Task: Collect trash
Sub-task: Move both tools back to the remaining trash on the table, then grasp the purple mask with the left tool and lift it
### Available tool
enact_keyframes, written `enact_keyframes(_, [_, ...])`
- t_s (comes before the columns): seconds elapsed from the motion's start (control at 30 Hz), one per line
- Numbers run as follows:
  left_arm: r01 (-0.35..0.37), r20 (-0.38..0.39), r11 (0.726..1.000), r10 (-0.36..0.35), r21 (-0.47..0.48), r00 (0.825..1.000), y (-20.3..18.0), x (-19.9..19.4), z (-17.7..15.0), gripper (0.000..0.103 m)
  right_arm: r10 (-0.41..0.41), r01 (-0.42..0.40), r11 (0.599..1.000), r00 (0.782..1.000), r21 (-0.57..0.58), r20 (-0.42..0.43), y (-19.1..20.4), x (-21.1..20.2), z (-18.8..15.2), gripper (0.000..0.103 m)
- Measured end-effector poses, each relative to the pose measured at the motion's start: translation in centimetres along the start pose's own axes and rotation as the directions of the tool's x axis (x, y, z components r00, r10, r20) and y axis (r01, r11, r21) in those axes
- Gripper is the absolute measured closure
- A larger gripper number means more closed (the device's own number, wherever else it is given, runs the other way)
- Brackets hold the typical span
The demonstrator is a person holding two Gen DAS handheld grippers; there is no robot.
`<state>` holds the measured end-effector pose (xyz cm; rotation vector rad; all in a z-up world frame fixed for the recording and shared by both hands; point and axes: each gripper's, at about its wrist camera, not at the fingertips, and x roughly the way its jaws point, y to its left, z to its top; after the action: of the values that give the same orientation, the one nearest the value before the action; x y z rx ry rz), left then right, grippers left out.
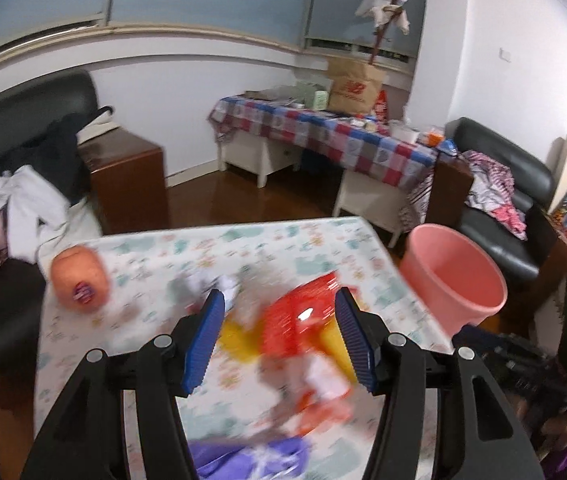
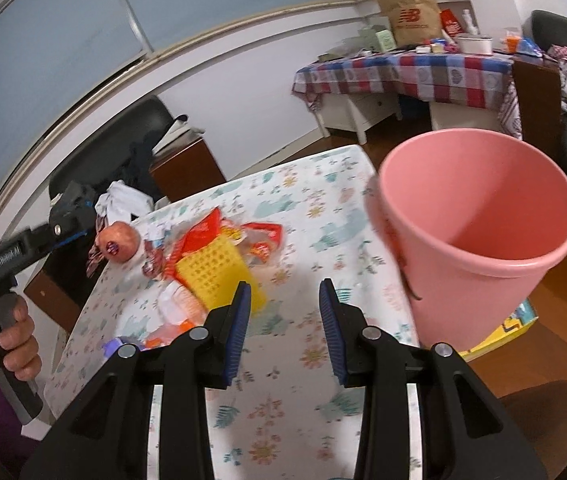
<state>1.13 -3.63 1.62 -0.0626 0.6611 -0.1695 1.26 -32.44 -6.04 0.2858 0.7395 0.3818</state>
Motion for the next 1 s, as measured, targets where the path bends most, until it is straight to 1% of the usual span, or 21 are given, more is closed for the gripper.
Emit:
enact_keyframes(0.17, [-0.009, -0.064, 1.000, 0.010, 0.019, 0.998, 1.9, -0.9, -2.8, 0.046, 0.041, -0.042, 0.999, 0.998, -0.032, -0.039, 1.8, 0.9, -0.4, 0.067])
enact_keyframes(0.3, [0.014, -0.121, 0.998, -0.006, 0.063, 0.993, 2.5, -1.3, -5.3, 0.046, 0.052, -0.057, 0.996, 0.996, -0.073, -0.067, 3.2, 1.5, -0.9, 0.067])
enact_keyframes(0.4, [0.039, -0.172, 0.993, -0.020, 0.107, 0.985, 2.8, -1.2, -7.2, 0.046, 0.060, -0.066, 0.995, 0.995, -0.079, -0.085, 3.7, 1.7, -1.3, 0.067])
enact_keyframes(0.53, [0.065, -0.204, 0.986, -0.032, 0.153, 0.978, 2.7, -0.3, -8.7, 0.046, 0.063, -0.072, 0.994, 0.992, -0.080, -0.107, 4.4, 2.1, -1.6, 0.067])
enact_keyframes(0.63, [0.107, -0.243, 0.979, -0.063, 0.173, 0.968, 2.9, 1.0, -9.1, 0.046, 0.060, -0.070, 0.994, 0.992, -0.080, -0.113, 4.7, 2.2, -1.7, 0.067])
enact_keyframes(0.73, [0.125, -0.282, 0.973, -0.067, 0.196, 0.957, 3.3, 2.5, -9.7, 0.043, 0.059, -0.068, 0.995, 0.991, -0.074, -0.119, 4.8, 2.4, -1.9, 0.067])
enact_keyframes(0.77, [0.135, -0.275, 0.972, -0.078, 0.193, 0.958, 3.6, 2.7, -9.8, 0.041, 0.059, -0.068, 0.995, 0.991, -0.071, -0.122, 4.9, 2.5, -1.9, 0.067])
enact_keyframes(0.8, [0.137, -0.270, 0.973, -0.084, 0.188, 0.959, 3.8, 2.7, -9.8, 0.040, 0.058, -0.067, 0.995, 0.991, -0.070, -0.124, 5.0, 2.5, -1.9, 0.067])
enact_keyframes(0.9, [0.183, -0.289, 0.971, -0.133, 0.152, 0.948, 4.3, 2.8, -9.8, 0.043, 0.059, -0.069, 0.995, 0.988, -0.069, -0.139, 5.2, 2.8, -2.1, 0.067])
enact_keyframes(0.93, [0.206, -0.301, 0.968, -0.155, 0.144, 0.941, 4.3, 2.8, -10.0, 0.043, 0.060, -0.071, 0.995, 0.988, -0.069, -0.143, 5.3, 3.0, -2.2, 0.067])
enact_keyframes(1.0, [0.213, -0.303, 0.963, -0.156, 0.163, 0.940, 4.2, 2.5, -10.5, 0.043, 0.065, -0.077, 0.995, 0.985, -0.068, -0.157, 5.5, 3.3, -2.2, 0.067])
